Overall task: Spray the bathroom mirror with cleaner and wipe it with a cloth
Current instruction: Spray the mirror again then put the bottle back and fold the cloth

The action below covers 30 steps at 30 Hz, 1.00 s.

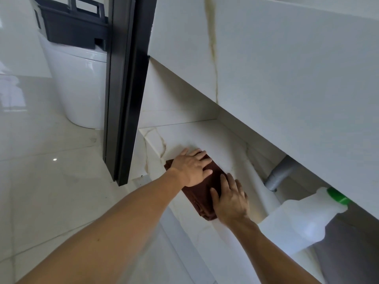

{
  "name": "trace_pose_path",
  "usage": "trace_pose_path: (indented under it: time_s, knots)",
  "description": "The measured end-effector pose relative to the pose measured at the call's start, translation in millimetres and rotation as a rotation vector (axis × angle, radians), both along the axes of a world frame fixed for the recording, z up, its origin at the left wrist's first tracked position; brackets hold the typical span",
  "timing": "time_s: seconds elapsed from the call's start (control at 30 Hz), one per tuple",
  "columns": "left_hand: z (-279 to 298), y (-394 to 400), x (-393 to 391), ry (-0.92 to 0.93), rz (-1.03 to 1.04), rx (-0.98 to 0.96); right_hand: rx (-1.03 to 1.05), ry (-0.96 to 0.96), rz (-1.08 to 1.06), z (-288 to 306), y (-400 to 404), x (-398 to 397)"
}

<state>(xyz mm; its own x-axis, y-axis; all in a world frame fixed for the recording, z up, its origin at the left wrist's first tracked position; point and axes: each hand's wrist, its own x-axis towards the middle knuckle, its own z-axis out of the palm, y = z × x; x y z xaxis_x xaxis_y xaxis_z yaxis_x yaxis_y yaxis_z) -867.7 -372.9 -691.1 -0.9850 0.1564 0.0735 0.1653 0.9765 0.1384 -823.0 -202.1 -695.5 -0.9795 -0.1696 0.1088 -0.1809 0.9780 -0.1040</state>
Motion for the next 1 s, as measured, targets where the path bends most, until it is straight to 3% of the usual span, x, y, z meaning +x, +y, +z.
trace_pose_path:
  time_s: [0.23, 0.4, 0.57, 0.77, 1.0]
  knots:
    - [-14.7, -0.4, -12.2, -0.025, -0.013, 0.033, 0.083, -0.072, -0.284, 28.1, -0.5, -39.0]
    - [-10.7, 4.8, -18.4, -0.053, -0.041, 0.043, 0.07, 0.003, -0.308, 31.5, 9.7, -49.3]
    - [3.8, 19.7, -36.6, 0.087, -0.114, 0.024, 0.099, 0.074, -0.316, 33.9, 13.2, -55.9]
    - [6.8, 32.5, -46.7, 0.31, 0.066, -0.036, 0.149, 0.051, -0.33, 31.9, 18.9, -59.7]
    - [15.8, 47.3, -60.4, 0.235, 0.05, 0.071, 0.107, -0.011, -0.301, 35.4, 19.7, -65.6]
